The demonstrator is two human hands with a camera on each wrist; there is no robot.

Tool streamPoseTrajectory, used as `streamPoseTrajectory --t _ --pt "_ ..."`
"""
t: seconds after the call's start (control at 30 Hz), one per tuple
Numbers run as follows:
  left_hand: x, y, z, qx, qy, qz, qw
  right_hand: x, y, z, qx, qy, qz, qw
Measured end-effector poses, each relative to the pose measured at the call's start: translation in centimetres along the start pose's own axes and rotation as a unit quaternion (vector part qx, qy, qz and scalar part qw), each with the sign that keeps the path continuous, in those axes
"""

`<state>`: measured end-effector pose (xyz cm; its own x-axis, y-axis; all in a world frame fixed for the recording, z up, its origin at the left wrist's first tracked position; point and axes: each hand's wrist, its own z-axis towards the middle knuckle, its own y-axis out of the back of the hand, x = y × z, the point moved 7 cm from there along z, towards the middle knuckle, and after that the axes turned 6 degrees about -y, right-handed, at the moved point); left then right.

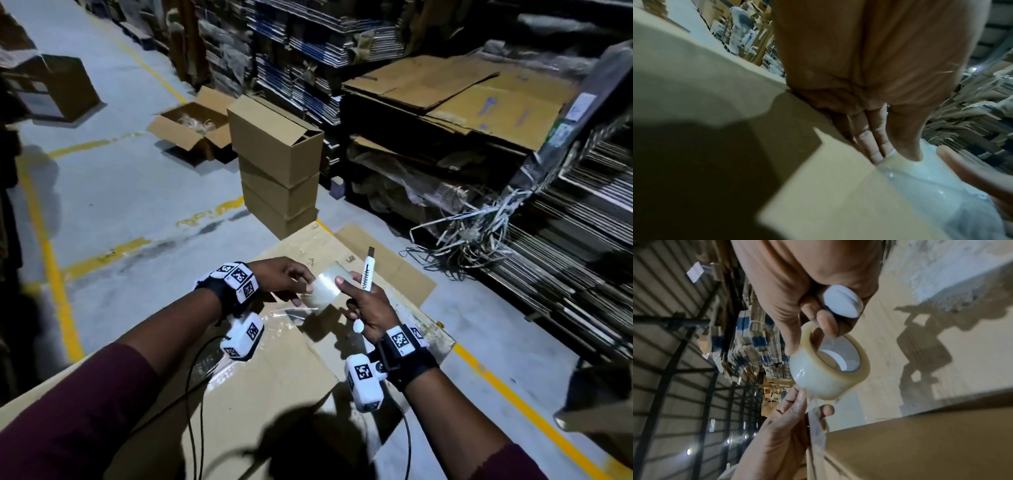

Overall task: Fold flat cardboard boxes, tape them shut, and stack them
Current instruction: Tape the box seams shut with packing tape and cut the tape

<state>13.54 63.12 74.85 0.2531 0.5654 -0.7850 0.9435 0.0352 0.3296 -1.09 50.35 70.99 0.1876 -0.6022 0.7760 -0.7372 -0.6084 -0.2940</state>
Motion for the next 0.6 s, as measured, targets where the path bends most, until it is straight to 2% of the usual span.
streamPoseTrajectory --t 0.17,0.3,0.43,0.5,0.6 --pt "2.0 -0.4 2.0 0.036 0.021 -0.029 0.999 1.2 0.3 -1.1 -0.010 0.054 -0.086 0.995" --pt "-0.1 -1.4 1.5 0.048 -0.029 -0.030 0.998 1.4 0.3 -1.1 -0.021 0.052 -0.089 0.994" --pt "0.0 -1.5 2.1 0.022 -0.057 -0.053 0.997 1.0 0.3 -1.2 -0.017 0.043 -0.090 0.995" --pt "0.4 -1.6 2.5 0.018 -0.057 -0.054 0.997 1.1 0.6 -1.6 -0.038 0.046 -0.148 0.987" --pt "0.7 -1.5 2.9 0.003 -0.062 -0.068 0.996 1.8 1.8 -3.1 -0.084 0.035 -0.280 0.956"
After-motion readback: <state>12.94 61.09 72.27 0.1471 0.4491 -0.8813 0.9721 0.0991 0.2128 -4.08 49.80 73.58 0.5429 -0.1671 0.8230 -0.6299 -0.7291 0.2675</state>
